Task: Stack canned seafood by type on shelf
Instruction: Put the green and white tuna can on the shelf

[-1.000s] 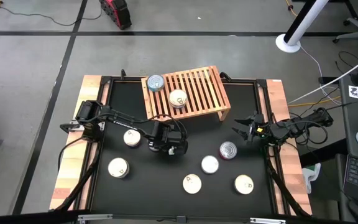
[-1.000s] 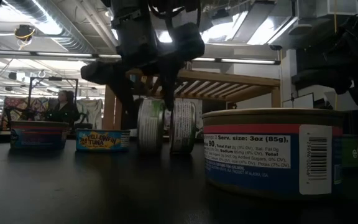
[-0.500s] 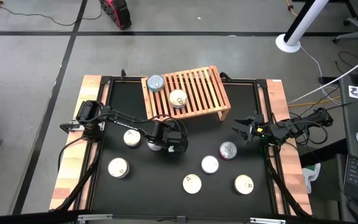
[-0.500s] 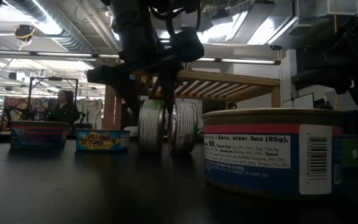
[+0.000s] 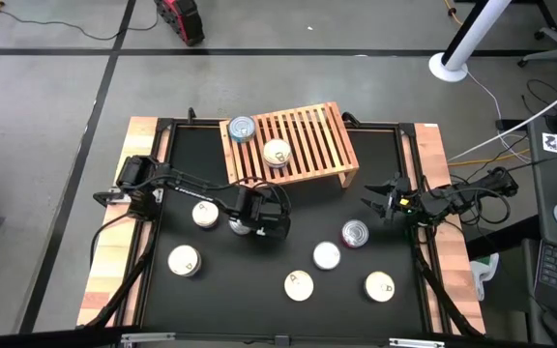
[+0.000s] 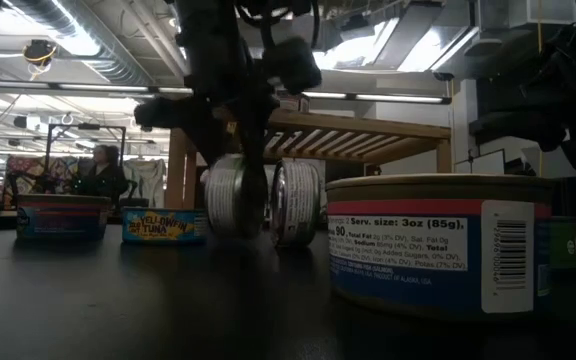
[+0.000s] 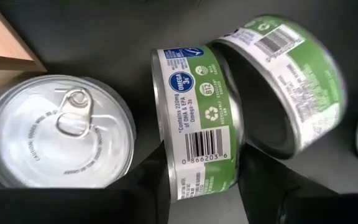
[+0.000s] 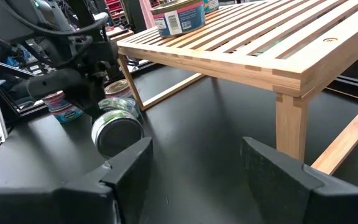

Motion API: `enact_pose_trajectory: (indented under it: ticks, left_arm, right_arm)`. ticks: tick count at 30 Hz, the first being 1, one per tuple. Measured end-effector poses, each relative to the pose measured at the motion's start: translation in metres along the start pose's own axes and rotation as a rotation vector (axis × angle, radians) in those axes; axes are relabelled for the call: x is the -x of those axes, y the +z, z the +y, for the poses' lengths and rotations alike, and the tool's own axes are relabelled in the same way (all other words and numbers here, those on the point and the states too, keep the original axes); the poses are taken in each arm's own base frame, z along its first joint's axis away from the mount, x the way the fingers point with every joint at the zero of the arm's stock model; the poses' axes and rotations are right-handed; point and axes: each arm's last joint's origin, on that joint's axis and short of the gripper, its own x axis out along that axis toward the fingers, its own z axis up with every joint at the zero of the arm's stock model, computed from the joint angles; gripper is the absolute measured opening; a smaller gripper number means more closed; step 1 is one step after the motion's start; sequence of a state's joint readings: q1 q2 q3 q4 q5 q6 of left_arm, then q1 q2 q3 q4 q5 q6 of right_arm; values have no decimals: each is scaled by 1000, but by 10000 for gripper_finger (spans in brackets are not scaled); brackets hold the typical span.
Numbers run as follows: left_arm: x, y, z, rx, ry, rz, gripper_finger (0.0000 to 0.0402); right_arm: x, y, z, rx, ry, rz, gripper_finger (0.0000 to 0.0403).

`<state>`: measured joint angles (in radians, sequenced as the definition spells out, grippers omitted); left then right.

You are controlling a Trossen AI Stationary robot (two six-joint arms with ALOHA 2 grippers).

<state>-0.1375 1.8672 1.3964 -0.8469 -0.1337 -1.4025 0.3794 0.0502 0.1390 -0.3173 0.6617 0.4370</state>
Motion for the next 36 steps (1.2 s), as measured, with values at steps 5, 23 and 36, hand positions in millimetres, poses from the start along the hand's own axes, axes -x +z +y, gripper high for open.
enact_pose_trajectory:
  ticks: [5,23,36]
  left_arm:
    - [18,0,5,-47,-14,34,136]
    - [125,3,-4,-605,-374,-40,137]
    - [187,37,48,-694,-74,-413,140]
  right_arm:
    - [0,0,0,0,0,0,243]
    - [0,0,0,-1,0,0,243]
    - [0,0,0,-1,0,-1,243]
